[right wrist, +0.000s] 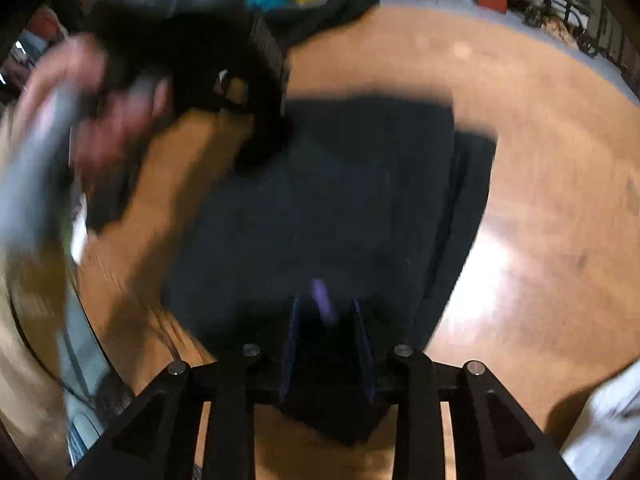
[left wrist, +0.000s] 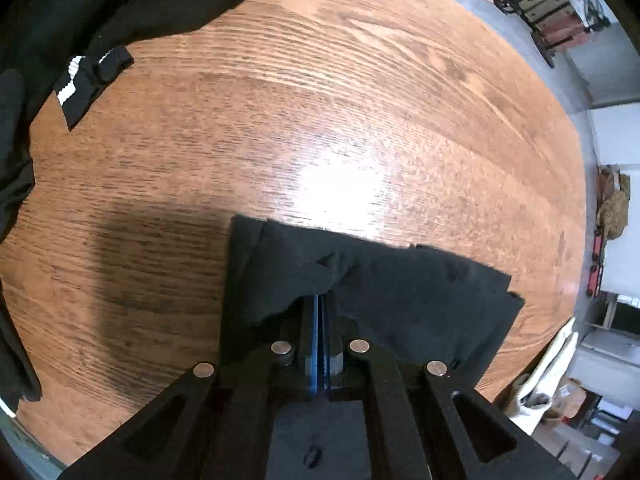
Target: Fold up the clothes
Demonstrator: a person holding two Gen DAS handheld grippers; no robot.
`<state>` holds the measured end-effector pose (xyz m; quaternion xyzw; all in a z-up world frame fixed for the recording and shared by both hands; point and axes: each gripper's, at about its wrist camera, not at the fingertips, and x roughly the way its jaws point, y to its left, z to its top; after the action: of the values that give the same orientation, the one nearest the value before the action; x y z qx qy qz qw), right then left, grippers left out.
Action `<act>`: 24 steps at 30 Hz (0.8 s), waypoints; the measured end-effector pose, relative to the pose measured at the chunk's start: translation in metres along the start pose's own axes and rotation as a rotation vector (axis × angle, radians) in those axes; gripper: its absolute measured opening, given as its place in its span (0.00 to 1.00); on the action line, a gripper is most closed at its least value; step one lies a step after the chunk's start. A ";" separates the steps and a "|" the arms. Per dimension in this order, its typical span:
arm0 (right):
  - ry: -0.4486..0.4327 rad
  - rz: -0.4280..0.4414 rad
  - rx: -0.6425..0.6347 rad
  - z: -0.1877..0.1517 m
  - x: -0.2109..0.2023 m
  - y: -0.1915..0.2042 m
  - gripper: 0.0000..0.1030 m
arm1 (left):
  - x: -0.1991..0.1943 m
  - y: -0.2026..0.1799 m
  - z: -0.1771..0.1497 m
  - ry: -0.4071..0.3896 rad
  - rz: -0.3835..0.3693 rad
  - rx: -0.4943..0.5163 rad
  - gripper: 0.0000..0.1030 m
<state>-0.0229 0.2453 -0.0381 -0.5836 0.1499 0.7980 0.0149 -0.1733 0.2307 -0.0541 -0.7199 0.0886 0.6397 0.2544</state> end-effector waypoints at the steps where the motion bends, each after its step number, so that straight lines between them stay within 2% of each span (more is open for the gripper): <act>1: -0.014 -0.022 -0.016 -0.006 -0.003 0.003 0.30 | -0.002 0.002 0.001 -0.014 -0.007 -0.006 0.02; 3: -0.033 -0.045 -0.003 -0.017 -0.011 0.003 0.30 | -0.007 0.008 0.001 -0.039 -0.036 -0.032 0.02; 4: -0.032 -0.045 0.008 -0.023 -0.013 0.002 0.31 | -0.011 0.015 -0.002 -0.063 -0.077 -0.064 0.02; 6: -0.020 -0.042 0.024 -0.037 -0.015 0.000 0.32 | -0.020 0.021 -0.013 -0.127 -0.120 -0.059 0.02; 8: 0.016 -0.032 0.032 -0.044 -0.010 0.001 0.35 | -0.033 0.025 -0.043 -0.145 -0.061 -0.019 0.02; 9: 0.006 0.004 0.058 -0.044 -0.014 -0.006 0.35 | -0.039 0.027 -0.059 -0.154 -0.032 0.000 0.02; 12: -0.061 0.139 0.180 -0.044 -0.029 -0.032 0.37 | -0.053 0.053 -0.121 -0.205 -0.030 0.016 0.02; 13: -0.088 0.187 0.245 -0.045 -0.032 -0.044 0.44 | -0.057 0.069 -0.121 -0.227 -0.053 -0.003 0.02; 14: -0.094 0.218 0.291 -0.047 -0.031 -0.050 0.46 | -0.060 0.086 -0.121 -0.249 -0.077 -0.023 0.02; 15: -0.097 0.245 0.333 -0.049 -0.030 -0.056 0.47 | -0.063 0.099 -0.141 -0.282 -0.126 -0.071 0.02; 17: -0.100 0.256 0.371 -0.059 -0.026 -0.054 0.56 | -0.065 0.116 -0.161 -0.330 -0.199 -0.164 0.04; 18: -0.105 0.258 0.389 -0.065 -0.025 -0.052 0.58 | -0.065 0.122 -0.173 -0.354 -0.233 -0.221 0.04; 20: -0.114 0.310 0.463 -0.079 -0.019 -0.051 0.60 | -0.057 0.123 -0.202 -0.403 -0.286 -0.348 0.05; 21: -0.118 0.339 0.502 -0.085 -0.016 -0.050 0.61 | -0.054 0.129 -0.217 -0.436 -0.336 -0.422 0.06; 22: -0.122 0.367 0.541 -0.092 -0.013 -0.050 0.61 | -0.050 0.128 -0.225 -0.490 -0.361 -0.505 0.10; 23: -0.130 0.387 0.575 -0.098 -0.012 -0.049 0.61 | -0.044 0.129 -0.230 -0.494 -0.413 -0.539 0.15; 24: -0.135 0.389 0.602 -0.099 -0.008 -0.046 0.61 | -0.037 0.130 -0.236 -0.498 -0.466 -0.573 0.29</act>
<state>0.0811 0.2651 -0.0678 -0.4596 0.4848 0.7428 0.0439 -0.0320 -0.0008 -0.0386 -0.5859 -0.3210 0.7179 0.1958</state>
